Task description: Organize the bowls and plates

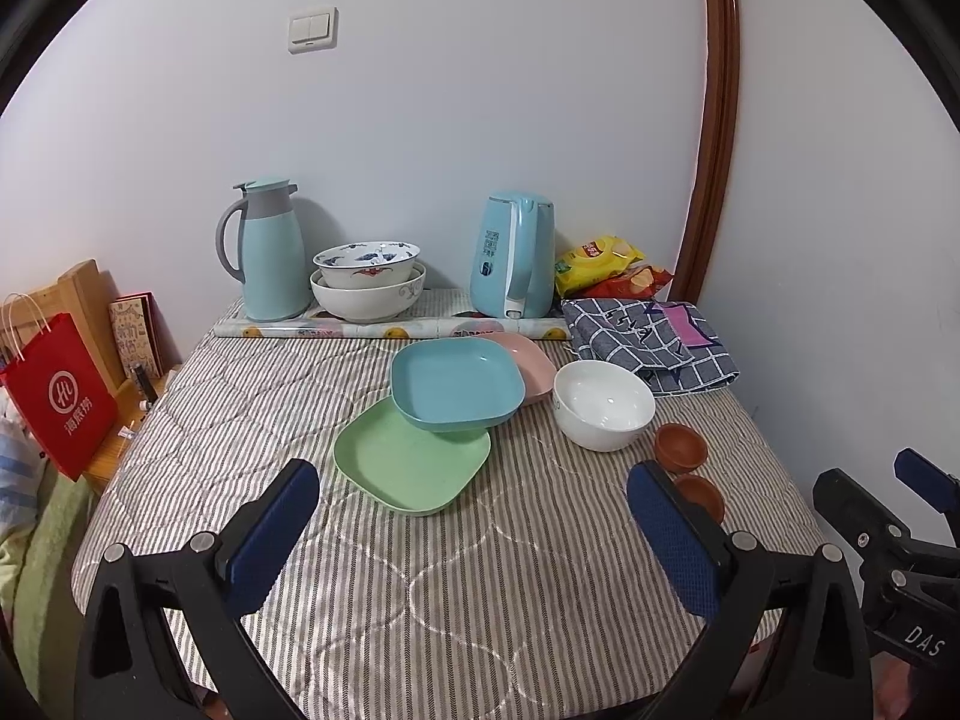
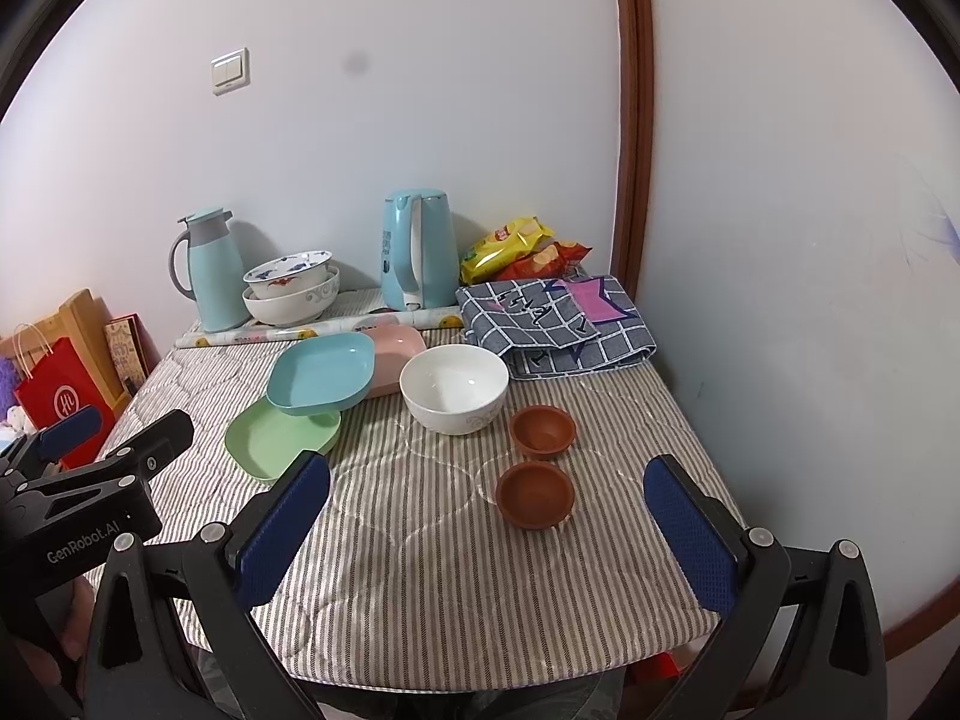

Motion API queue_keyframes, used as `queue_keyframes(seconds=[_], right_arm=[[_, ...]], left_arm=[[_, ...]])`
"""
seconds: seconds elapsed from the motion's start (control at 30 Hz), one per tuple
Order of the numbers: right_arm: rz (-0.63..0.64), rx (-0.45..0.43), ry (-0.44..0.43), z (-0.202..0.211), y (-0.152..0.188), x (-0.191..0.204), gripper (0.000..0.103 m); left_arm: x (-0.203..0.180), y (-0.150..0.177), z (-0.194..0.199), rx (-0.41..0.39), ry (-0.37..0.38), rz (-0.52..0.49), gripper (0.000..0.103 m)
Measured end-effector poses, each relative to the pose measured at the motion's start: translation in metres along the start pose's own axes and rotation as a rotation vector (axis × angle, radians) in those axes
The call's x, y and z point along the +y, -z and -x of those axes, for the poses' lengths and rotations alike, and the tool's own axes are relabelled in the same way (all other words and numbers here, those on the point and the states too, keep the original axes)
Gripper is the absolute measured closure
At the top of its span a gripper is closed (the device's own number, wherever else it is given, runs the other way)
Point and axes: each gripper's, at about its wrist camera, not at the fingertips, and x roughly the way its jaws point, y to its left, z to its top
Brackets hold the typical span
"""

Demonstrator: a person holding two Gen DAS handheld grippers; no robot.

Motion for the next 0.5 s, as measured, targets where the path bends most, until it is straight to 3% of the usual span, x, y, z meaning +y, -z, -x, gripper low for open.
queue_keyframes(seconds=[0.5], right_arm=[[0.008,-0.004,-0.001,0.0017,-0.0011,0.0013,0.0]], left_arm=[[0.001,-0.002,-0.0007,-0.001,0.007,0.0,0.0]])
